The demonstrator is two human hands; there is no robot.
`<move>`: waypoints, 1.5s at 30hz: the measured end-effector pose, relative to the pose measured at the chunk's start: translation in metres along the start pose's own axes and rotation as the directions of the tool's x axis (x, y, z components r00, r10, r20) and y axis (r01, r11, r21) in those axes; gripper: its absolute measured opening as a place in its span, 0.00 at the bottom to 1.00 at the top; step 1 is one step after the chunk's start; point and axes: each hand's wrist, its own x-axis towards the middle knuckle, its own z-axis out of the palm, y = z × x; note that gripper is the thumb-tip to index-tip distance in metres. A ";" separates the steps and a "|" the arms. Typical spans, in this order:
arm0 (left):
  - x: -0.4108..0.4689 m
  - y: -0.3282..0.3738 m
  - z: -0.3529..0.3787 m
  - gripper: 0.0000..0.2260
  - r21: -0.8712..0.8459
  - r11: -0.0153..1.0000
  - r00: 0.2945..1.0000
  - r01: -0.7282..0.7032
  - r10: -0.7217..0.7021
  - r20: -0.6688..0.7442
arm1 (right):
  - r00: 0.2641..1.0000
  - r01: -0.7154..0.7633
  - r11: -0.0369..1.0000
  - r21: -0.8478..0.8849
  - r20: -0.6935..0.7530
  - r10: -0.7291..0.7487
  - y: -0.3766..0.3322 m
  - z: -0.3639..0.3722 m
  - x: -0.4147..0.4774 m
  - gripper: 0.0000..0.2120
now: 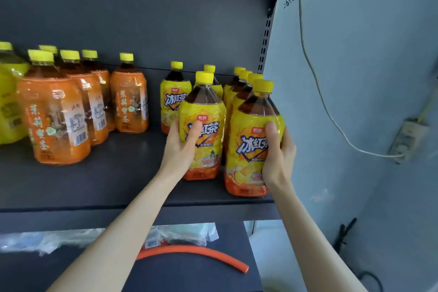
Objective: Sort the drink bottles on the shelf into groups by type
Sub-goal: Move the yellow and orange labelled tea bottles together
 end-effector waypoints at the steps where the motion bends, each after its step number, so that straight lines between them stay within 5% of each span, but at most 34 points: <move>1: 0.000 -0.003 -0.001 0.33 0.072 0.997 0.999 0.026 -0.024 -0.035 | 1.000 -0.001 1.000 -0.001 0.007 0.001 0.001 0.000 0.000 0.29; 3: -0.004 -0.009 -0.001 0.39 0.150 0.986 0.995 0.067 -0.054 -0.088 | 1.000 -0.007 1.000 0.003 0.015 0.007 0.001 -0.001 0.000 0.28; 11: 0.010 -0.015 0.006 0.38 0.058 0.997 0.997 0.049 -0.044 -0.071 | 1.000 0.005 1.000 0.010 0.018 -0.006 0.001 -0.001 -0.001 0.25; 18: 0.047 -0.021 0.018 0.24 0.111 0.993 0.995 0.047 -0.037 -0.089 | 1.000 0.014 1.000 0.019 0.009 -0.014 0.002 0.000 0.000 0.15; 28: 0.083 -0.037 0.022 0.30 0.231 0.972 0.999 0.042 -0.043 0.000 | 1.000 0.019 1.000 0.020 0.019 -0.020 0.004 0.000 0.001 0.15; 45: 0.100 -0.049 0.021 0.30 0.173 0.983 0.994 0.065 -0.079 0.075 | 0.999 0.027 0.999 0.022 0.026 -0.027 0.007 0.000 0.003 0.15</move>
